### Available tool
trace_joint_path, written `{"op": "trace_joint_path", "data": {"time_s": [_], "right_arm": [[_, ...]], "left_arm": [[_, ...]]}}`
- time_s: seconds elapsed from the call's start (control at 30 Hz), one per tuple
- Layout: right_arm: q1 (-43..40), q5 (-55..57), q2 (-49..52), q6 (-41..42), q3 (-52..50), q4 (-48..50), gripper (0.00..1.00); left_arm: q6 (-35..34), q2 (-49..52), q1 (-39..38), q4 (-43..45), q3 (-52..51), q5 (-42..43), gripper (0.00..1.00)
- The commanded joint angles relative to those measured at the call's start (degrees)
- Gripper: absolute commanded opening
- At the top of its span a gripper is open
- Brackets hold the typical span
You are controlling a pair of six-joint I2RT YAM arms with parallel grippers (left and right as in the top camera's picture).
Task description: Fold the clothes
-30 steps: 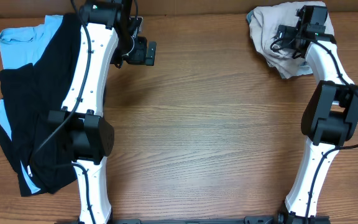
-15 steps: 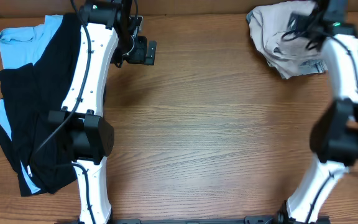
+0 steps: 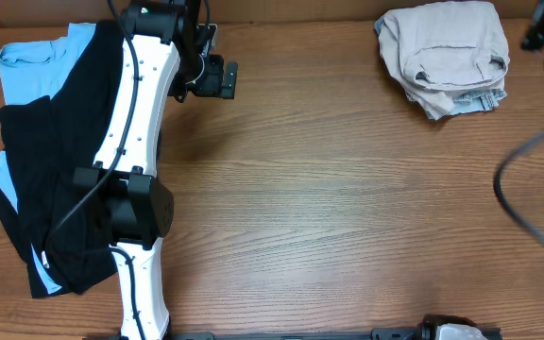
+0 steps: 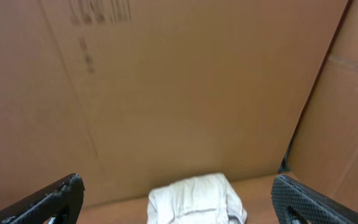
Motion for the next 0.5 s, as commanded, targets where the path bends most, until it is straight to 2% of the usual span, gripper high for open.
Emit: {"op": "trace_joint_path", "data": {"time_s": [0.0,0.23,0.47], "right_arm": [[0.0,0.1,-2.6,0.4,-0.5,-0.3,1.0],[0.0,0.1,-6.8,0.4,-0.5,-0.3,1.0],[0.0,0.1,-6.4,0.4,-0.7,-2.2,1.0]], "left_arm": [[-0.6,0.6,-0.3,0.1,0.6,-0.4,1.0],[-0.6,0.6,-0.3,0.1,0.7,-0.4,1.0],[-0.6,0.6,-0.3,0.1,0.6,-0.4,1.0]]}}
